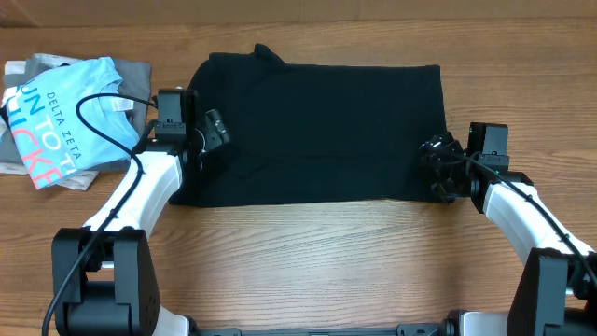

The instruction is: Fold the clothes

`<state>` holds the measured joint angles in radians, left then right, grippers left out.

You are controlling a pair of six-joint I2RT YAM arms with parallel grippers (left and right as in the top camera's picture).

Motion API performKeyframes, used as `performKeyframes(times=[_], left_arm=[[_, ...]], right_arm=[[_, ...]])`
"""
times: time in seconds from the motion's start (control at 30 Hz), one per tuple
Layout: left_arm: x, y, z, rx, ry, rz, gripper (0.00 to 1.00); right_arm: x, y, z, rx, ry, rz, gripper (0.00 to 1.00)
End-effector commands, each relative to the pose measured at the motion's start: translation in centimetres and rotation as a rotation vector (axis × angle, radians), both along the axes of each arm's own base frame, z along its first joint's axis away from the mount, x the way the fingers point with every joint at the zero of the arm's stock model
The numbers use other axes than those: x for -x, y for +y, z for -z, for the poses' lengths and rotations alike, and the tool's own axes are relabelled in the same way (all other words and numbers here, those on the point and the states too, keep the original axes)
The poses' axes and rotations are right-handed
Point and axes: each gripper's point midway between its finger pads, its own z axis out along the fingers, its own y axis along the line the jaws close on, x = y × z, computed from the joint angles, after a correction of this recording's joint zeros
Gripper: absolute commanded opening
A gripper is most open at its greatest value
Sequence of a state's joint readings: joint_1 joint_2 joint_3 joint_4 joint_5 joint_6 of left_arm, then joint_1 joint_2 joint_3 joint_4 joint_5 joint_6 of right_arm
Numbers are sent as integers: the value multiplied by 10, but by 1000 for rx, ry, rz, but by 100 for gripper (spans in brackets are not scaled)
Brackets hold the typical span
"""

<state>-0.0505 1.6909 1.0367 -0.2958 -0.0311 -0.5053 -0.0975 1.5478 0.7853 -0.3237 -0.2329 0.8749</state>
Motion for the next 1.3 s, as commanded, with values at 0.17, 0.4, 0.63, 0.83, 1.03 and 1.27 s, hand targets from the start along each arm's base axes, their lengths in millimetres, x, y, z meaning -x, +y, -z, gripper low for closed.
performKeyframes(times=[0.17, 0.4, 0.63, 0.83, 1.03, 1.27], left_arm=[[-9, 3, -48, -78, 28, 70, 100], [48, 7, -48, -8, 302, -62, 100], [110, -8, -16, 127, 563, -15, 93], [122, -15, 19, 157, 584, 0, 47], [130, -25, 45, 212, 644, 30, 4], [132, -25, 74, 211, 716, 30, 4]], right_arm=[[-23, -8, -70, 143, -17, -188, 96], [-22, 35, -103, 41, -63, -375, 96], [20, 19, -59, 98, 178, -337, 38], [25, 8, -29, 91, 224, -254, 7], [20, 8, -4, 85, 260, -258, 4], [22, 8, 29, 69, 334, -262, 4]])
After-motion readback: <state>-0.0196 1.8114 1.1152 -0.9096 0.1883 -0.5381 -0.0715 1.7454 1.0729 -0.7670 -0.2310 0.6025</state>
